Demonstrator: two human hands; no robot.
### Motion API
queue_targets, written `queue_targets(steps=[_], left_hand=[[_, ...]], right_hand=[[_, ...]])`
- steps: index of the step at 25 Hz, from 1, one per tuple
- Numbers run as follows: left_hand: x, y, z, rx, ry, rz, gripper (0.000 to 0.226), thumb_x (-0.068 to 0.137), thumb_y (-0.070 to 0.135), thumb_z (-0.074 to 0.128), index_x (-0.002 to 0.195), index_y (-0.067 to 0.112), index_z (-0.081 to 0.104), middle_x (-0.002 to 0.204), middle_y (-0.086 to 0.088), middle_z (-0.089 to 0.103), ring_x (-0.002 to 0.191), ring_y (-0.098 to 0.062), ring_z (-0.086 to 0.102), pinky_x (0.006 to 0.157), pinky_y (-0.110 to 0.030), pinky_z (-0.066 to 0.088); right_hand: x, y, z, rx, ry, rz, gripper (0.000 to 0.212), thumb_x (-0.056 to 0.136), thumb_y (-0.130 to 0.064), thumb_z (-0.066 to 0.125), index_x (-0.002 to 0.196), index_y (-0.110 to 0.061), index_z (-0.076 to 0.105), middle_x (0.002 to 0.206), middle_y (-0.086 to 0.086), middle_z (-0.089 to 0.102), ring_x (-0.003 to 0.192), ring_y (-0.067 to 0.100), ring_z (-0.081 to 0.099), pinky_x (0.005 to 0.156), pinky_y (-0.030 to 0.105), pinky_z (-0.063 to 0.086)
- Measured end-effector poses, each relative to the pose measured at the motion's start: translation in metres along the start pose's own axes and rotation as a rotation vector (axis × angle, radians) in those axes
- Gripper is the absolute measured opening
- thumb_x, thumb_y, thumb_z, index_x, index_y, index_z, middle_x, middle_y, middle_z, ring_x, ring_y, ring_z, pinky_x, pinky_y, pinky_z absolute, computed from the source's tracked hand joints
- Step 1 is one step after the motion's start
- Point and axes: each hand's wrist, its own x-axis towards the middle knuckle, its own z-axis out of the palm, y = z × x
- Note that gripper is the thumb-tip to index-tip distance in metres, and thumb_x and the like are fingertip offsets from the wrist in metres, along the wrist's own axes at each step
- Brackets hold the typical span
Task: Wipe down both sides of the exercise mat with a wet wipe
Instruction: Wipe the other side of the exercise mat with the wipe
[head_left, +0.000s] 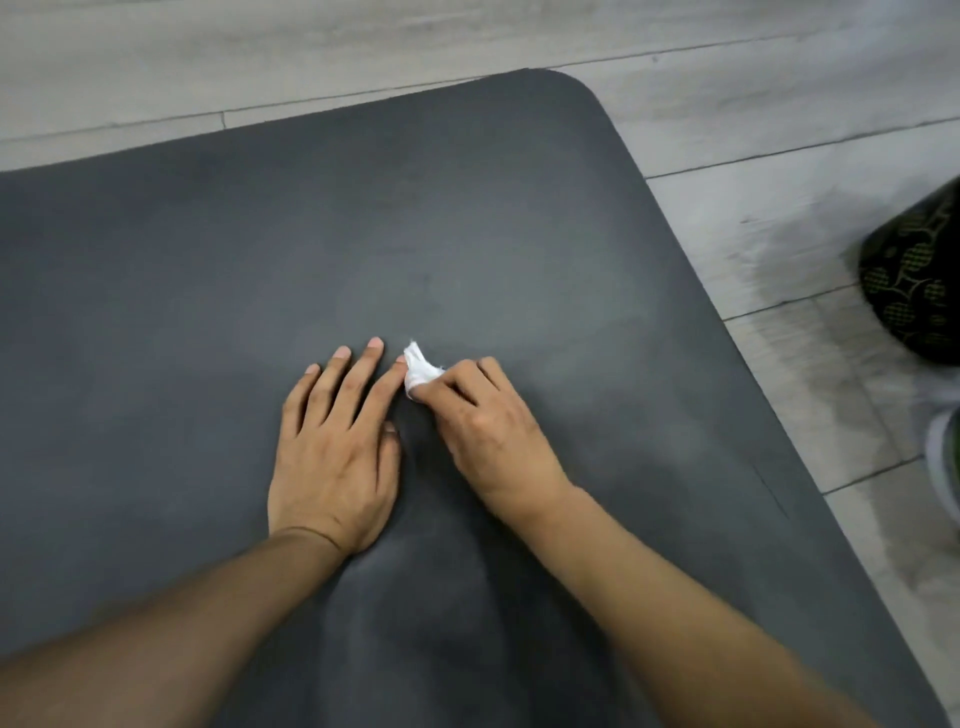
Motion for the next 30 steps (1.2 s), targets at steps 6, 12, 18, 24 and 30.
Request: queue_targets(steps=[6, 12, 18, 24, 30], left_hand=[[0.001, 0.003, 0.0, 0.032, -0.034, -0.014, 0.06, 0.095, 0.025, 0.038, 0.155, 0.019, 0.041, 0.162, -0.006, 0.037, 0.151, -0.032, 0.031, 0.123, -0.053, 0.023], [-0.001, 0.001, -0.002, -0.055, -0.023, -0.051, 0.063, 0.093, 0.024, 0.039, 0.155, 0.011, 0.038, 0.164, -0.008, 0.033, 0.151, -0.028, 0.033, 0.124, -0.05, 0.024], [-0.002, 0.0, 0.0, -0.071, -0.026, -0.055, 0.059, 0.095, 0.027, 0.038, 0.151, 0.009, 0.044, 0.162, -0.007, 0.038, 0.151, -0.026, 0.033, 0.125, -0.048, 0.023], [0.007, -0.01, -0.008, -0.306, 0.001, -0.15, 0.064, 0.088, 0.035, 0.042, 0.149, 0.017, 0.047, 0.158, 0.0, 0.042, 0.142, -0.024, 0.042, 0.119, -0.038, 0.025], [0.128, -0.064, -0.007, 0.028, -0.059, -0.058, 0.07, 0.094, 0.048, 0.027, 0.16, 0.023, 0.03, 0.168, -0.006, 0.024, 0.153, -0.032, 0.023, 0.123, -0.046, 0.017]], right_hand=[[0.014, 0.126, -0.045, -0.259, 0.247, 0.654, 0.018, 0.09, -0.008, 0.056, 0.1, -0.013, 0.07, 0.091, 0.013, 0.056, 0.085, 0.034, 0.048, 0.077, 0.05, 0.047], [0.032, -0.009, 0.016, 0.035, 0.075, 0.229, 0.027, 0.082, 0.004, 0.063, 0.104, -0.01, 0.071, 0.089, 0.01, 0.06, 0.078, 0.028, 0.051, 0.073, 0.035, 0.046], [0.024, 0.123, -0.045, -0.153, 0.261, 0.744, 0.022, 0.087, -0.003, 0.057, 0.096, -0.016, 0.072, 0.095, 0.013, 0.057, 0.093, 0.036, 0.053, 0.083, 0.035, 0.041], [0.045, 0.018, 0.012, 0.088, 0.268, 0.568, 0.026, 0.082, 0.002, 0.062, 0.098, -0.015, 0.073, 0.091, 0.008, 0.063, 0.084, 0.028, 0.055, 0.078, 0.032, 0.046], [0.048, 0.08, -0.014, -0.084, 0.154, 0.243, 0.033, 0.083, 0.004, 0.064, 0.108, -0.015, 0.073, 0.094, 0.004, 0.067, 0.084, 0.022, 0.05, 0.081, 0.03, 0.046]])
